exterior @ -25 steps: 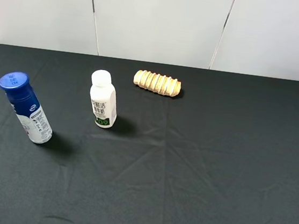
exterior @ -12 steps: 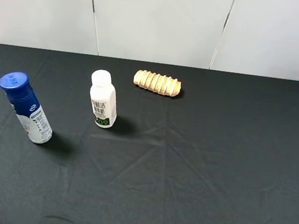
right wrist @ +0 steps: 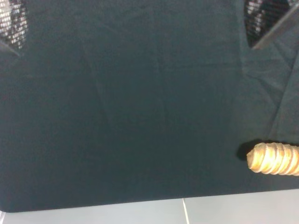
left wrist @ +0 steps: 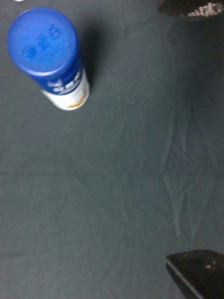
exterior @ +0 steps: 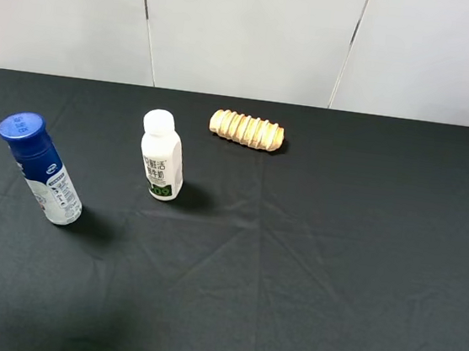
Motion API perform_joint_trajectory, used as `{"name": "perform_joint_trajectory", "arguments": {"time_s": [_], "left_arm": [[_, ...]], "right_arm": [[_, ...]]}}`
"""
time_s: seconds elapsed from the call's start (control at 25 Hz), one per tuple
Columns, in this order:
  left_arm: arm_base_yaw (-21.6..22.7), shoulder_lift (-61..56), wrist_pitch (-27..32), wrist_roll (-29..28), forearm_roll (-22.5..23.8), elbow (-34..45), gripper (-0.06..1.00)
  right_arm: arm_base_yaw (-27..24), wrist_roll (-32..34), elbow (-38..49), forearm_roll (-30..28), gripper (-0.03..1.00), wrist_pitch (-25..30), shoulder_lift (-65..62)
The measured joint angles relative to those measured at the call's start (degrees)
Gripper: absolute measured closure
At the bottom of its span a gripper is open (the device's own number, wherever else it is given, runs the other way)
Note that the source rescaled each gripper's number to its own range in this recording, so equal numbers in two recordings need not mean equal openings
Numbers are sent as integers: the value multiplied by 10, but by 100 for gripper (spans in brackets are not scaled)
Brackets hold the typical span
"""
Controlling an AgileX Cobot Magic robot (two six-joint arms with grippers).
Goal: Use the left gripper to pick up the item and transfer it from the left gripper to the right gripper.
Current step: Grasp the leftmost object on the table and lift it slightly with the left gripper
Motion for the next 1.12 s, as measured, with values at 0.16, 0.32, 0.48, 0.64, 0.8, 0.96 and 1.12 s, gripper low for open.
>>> {"name": "perform_joint_trajectory", "arguments": {"time_s": [0.16, 0.32, 0.48, 0.64, 0.8, 0.96, 1.12], "left_arm": [[-33, 52, -1, 0, -1, 0, -3], [-49, 101, -4, 0, -3, 0, -3], [-49, 130, -14, 0, -9, 0, -3], [-49, 163, -43, 0, -16, 0, -3], [-49, 193, -69, 0, -20, 0, -3], [-49, 224, -78, 0, -20, -1, -3], [-49, 245, -92, 6, -20, -1, -3]], "right_arm": [[0, 0, 0, 0, -3, 0, 0], [0, 0, 0, 0, -3, 0, 0], [0, 0, 0, 0, -3, 0, 0], [0, 0, 0, 0, -3, 0, 0], [0, 0, 0, 0, -3, 0, 0], [0, 0, 0, 0, -3, 0, 0], [0, 0, 0, 0, -3, 0, 0]]}}
